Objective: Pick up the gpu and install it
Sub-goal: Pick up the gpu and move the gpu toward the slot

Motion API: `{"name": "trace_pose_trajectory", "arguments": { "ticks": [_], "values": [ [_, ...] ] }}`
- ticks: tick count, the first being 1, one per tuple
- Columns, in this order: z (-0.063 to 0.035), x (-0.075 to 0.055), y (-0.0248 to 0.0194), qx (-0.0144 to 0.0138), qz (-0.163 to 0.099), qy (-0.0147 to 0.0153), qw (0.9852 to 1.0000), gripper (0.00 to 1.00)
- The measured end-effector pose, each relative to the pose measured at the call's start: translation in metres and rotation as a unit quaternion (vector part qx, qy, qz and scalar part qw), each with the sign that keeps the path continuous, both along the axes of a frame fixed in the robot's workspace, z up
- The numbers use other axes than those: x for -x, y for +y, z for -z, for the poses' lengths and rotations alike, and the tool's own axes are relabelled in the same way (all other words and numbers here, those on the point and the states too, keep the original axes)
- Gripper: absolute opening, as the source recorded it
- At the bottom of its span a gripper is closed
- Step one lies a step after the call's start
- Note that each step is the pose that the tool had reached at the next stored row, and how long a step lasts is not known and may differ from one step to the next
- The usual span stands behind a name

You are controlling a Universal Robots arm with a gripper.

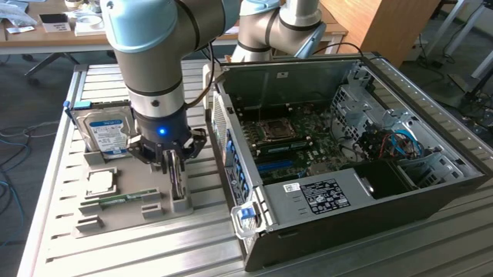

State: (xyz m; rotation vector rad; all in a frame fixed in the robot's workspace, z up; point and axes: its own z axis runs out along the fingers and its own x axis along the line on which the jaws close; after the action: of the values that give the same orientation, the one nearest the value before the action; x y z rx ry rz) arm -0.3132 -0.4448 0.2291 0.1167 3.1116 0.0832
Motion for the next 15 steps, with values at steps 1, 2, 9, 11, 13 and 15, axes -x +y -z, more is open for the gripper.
{"name": "trace_pose_trajectory", "arguments": {
  "ticks": [1,2,9,11,13,15],
  "values": [
    [0.0,0.0,0.0,0.0,0.0,0.0,1.0,0.42],
    [0.0,-0.0001,0.0005,-0.0001,0.0,0.0001,1.0,0.42],
    [0.0,0.0,0.0022,0.0,0.0,0.0,1.0,0.42],
    [0.0,-0.0001,0.0022,0.0,0.0,0.0,1.0,0.42],
    [0.0001,-0.0001,0.0025,-0.0001,0.0,0.0,1.0,0.42],
    [0.0,-0.0001,0.0025,0.0,0.0,0.0,1.0,0.42]
  ]
}}
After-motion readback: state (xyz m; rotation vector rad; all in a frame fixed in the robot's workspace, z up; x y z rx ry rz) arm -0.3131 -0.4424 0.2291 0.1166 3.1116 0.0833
